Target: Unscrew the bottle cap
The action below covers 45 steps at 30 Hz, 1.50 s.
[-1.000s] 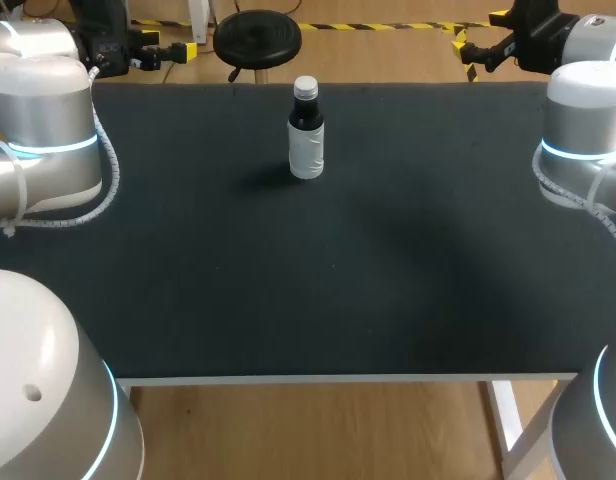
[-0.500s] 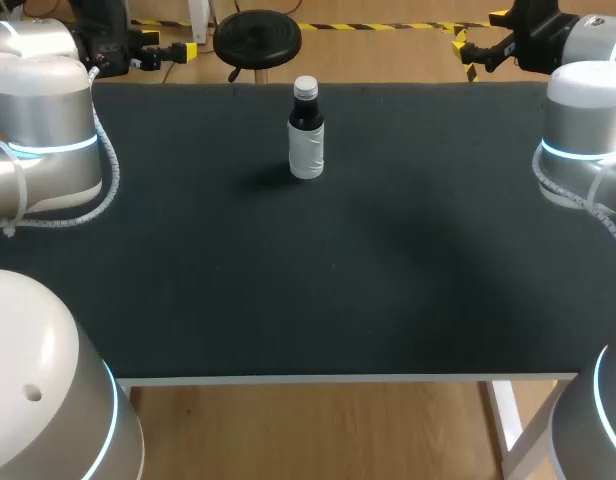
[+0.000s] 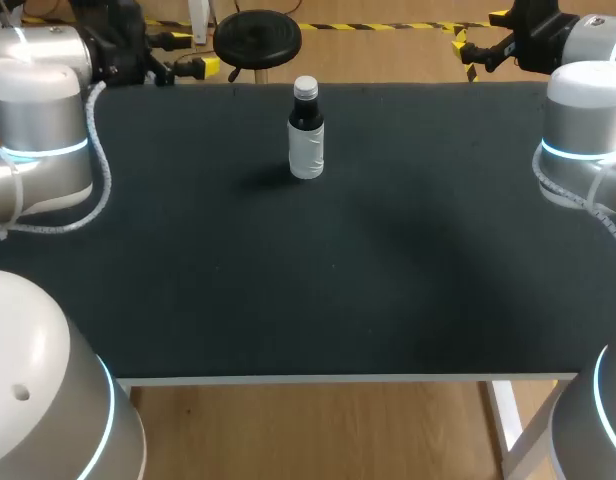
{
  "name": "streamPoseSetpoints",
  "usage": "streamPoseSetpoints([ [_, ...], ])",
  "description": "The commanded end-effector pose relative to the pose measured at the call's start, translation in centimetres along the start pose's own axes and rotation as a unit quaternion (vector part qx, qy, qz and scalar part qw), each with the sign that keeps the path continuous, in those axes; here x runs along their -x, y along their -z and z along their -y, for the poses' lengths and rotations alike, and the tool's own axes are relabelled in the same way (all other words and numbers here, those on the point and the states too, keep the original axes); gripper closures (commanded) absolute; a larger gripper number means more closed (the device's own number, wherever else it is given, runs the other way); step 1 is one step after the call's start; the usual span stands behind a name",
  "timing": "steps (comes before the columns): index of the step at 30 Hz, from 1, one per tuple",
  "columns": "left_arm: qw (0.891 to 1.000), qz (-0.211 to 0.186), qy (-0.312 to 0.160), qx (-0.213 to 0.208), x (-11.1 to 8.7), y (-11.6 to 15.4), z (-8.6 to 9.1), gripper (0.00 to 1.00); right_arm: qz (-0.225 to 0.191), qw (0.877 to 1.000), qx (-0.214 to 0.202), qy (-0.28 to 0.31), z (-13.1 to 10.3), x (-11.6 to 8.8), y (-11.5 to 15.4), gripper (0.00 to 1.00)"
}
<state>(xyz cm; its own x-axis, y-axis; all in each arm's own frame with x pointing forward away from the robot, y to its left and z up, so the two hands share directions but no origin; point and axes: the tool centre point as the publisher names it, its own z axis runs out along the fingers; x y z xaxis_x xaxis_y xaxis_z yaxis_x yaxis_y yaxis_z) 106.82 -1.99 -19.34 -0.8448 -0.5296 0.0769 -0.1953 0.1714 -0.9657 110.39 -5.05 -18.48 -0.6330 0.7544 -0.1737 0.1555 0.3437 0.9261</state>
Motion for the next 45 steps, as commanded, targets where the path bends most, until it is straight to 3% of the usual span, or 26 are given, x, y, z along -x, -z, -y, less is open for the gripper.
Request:
streamPoseSetpoints([
  [1,0.994,-0.092,-0.050,-0.044,0.4,-1.7,-1.4,0.00,0.000,1.000,0.000,0.000,0.0,0.0,0.0,0.00],
  [11,0.965,-0.224,-0.083,-0.105,-1.4,-5.1,-3.4,0.00,0.000,1.000,0.000,0.000,0.0,0.0,0.0,0.00],
  [16,0.952,-0.265,-0.083,-0.129,-1.8,-6.3,-4.5,0.00,0.000,1.000,0.000,0.000,0.0,0.0,0.0,0.00],
  [26,0.943,-0.297,-0.070,-0.132,-2.2,-8.9,-5.8,0.00,0.000,1.000,0.000,0.000,0.0,0.0,0.0,0.00],
  [45,0.936,-0.328,-0.067,-0.112,-3.6,-11.9,-6.1,0.00,0.000,1.000,0.000,0.000,0.0,0.0,0.0,0.00],
])
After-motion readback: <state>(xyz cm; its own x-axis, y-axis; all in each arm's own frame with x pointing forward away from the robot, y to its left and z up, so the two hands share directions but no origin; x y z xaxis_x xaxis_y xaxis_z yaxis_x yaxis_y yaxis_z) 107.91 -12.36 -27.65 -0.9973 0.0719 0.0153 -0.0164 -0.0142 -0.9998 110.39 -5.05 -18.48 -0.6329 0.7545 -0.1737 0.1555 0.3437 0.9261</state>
